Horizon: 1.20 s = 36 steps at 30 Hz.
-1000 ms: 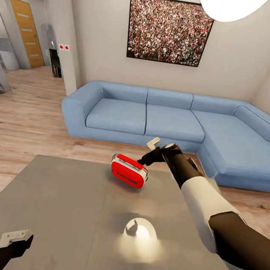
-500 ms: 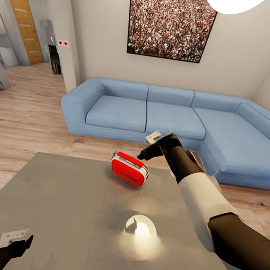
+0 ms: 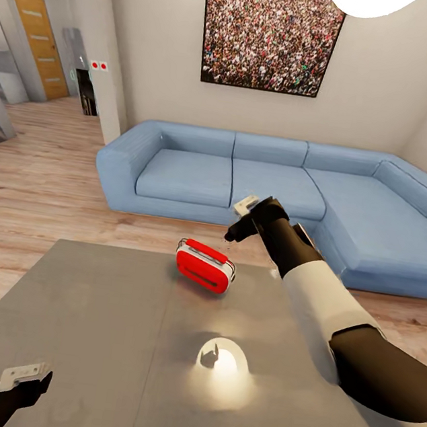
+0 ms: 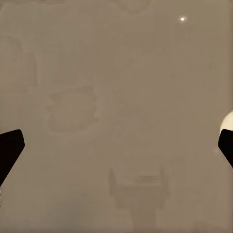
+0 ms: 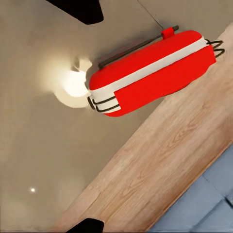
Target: Turn on the radio receiver that's on the table in the living room.
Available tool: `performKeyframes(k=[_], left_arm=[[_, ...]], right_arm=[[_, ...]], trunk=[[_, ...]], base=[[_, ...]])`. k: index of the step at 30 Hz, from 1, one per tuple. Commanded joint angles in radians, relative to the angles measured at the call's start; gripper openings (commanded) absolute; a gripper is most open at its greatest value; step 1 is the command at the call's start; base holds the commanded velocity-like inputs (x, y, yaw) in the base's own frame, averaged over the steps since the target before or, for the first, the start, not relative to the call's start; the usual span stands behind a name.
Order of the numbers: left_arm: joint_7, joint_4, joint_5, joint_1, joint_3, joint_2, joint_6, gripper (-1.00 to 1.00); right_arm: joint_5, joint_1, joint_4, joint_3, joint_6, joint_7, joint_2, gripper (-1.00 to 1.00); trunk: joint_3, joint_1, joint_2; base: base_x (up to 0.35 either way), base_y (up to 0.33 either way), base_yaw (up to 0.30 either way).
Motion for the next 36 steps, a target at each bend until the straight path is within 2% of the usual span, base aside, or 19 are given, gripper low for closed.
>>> performKeyframes(k=[1, 6, 9, 18, 28, 36], left_arm=[[0.000, 0.000, 0.000, 0.000, 0.000, 0.000, 0.000, 1.00], [0.000, 0.000, 0.000, 0.000, 0.000, -0.001, 0.000, 1.00], [0.000, 0.000, 0.000, 0.000, 0.000, -0.001, 0.000, 1.00], [0.000, 0.000, -0.001, 0.000, 0.000, -0.001, 0.000, 1.00], [0.000, 0.000, -0.001, 0.000, 0.000, 0.000, 0.000, 1.00], [0.000, 0.000, -0.001, 0.000, 0.000, 0.000, 0.000, 1.00]], right_arm=[[-0.001, -0.019, 0.002, -0.006, 0.003, 0.002, -0.001, 1.00], [-0.001, -0.061, 0.008, -0.050, 0.032, 0.037, -0.002, 1.00], [0.002, -0.076, 0.054, -0.067, 0.054, 0.071, -0.002, 1.00], [0.005, -0.084, 0.078, -0.071, 0.067, 0.107, -0.001, 1.00], [0.007, -0.084, 0.080, -0.062, 0.068, 0.109, -0.002, 1.00], [0.008, -0.084, 0.080, -0.064, 0.066, 0.109, -0.006, 1.00]], trunk=[[0.000, 0.000, 0.000], [0.000, 0.000, 0.000], [0.000, 0.000, 0.000], [0.000, 0.000, 0.000], [0.000, 0.000, 0.000], [-0.011, 0.000, 0.000]], base=[[0.000, 0.000, 0.000], [0.000, 0.000, 0.000], [0.000, 0.000, 0.000], [0.000, 0.000, 0.000], [0.000, 0.000, 0.000], [0.000, 0.000, 0.000]])
